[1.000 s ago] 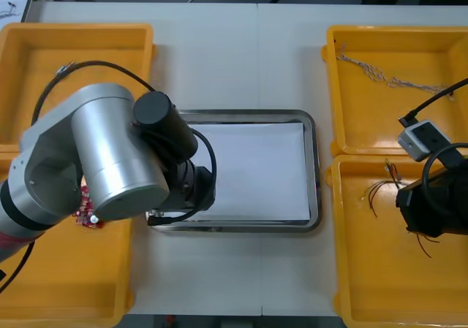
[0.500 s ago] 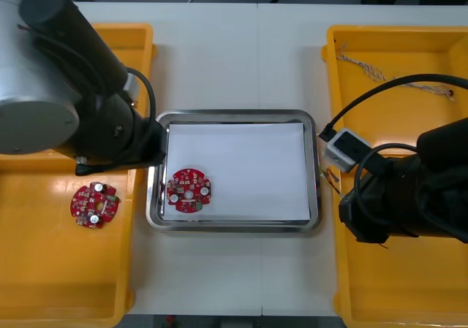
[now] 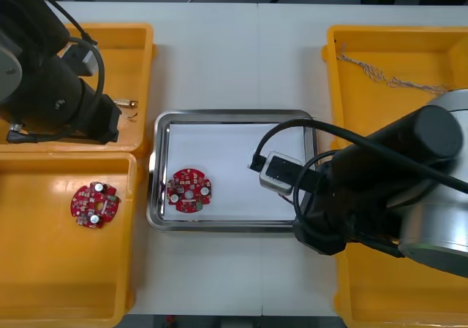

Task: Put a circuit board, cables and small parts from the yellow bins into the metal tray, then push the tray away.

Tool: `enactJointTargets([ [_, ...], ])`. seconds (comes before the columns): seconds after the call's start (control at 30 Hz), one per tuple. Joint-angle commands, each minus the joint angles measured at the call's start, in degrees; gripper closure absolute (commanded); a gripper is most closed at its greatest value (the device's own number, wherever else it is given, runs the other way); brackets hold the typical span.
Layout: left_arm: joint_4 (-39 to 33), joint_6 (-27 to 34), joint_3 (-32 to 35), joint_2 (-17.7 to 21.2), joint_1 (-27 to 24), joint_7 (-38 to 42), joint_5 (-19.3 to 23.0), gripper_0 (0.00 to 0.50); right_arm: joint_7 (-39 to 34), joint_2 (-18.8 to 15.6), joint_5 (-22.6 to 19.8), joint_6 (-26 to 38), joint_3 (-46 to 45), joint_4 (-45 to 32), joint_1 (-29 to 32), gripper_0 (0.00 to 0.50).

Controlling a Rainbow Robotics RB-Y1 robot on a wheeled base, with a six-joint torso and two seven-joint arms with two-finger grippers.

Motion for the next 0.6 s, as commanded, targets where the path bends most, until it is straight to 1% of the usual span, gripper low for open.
enactJointTargets([
  [0.03, 3.65, -0.48, 3.66, 2.12, -2.24, -1.89, 0.37, 0.008, 3.71, 1.44, 2.22, 0.04, 5.94, 4.62, -5.48, 0.500],
  [0.1, 5.94, -1.27, 4.10, 2.12, -2.24, -3.38, 0.37, 0.008, 6.61, 2.59, 3.63, -0.93, 7.87, 7.34, -7.24, 0.500],
  [0.13, 5.94, -1.27, 4.10, 2.12, -2.24, -3.38, 0.37, 0.008, 6.61, 2.59, 3.63, -0.93, 7.87, 7.34, -7.24, 0.500],
  [0.17, 7.78, -2.33, 4.10, 2.12, -2.24, -4.43, 0.28, 0.007, 8.54, 3.55, 4.16, -1.81, 8.92, 9.63, -8.21, 0.500],
  [0.27, 11.38, -4.44, 4.01, 2.12, -2.24, -6.72, 0.28, 0.007, 12.06, 4.96, 4.86, -4.36, 10.24, 13.41, -9.35, 0.500],
  [0.5, 16.75, -6.98, 4.01, 2.12, -2.24, -12.26, -0.86, 0.007, 17.15, 7.24, 6.62, -8.93, 14.02, 19.03, -11.98, 0.500],
  [0.6, 18.33, -7.95, 4.01, 2.04, -2.24, -14.37, -1.39, 0.007, 19.09, 7.95, 7.23, -10.68, 15.08, 20.70, -12.16, 0.500],
])
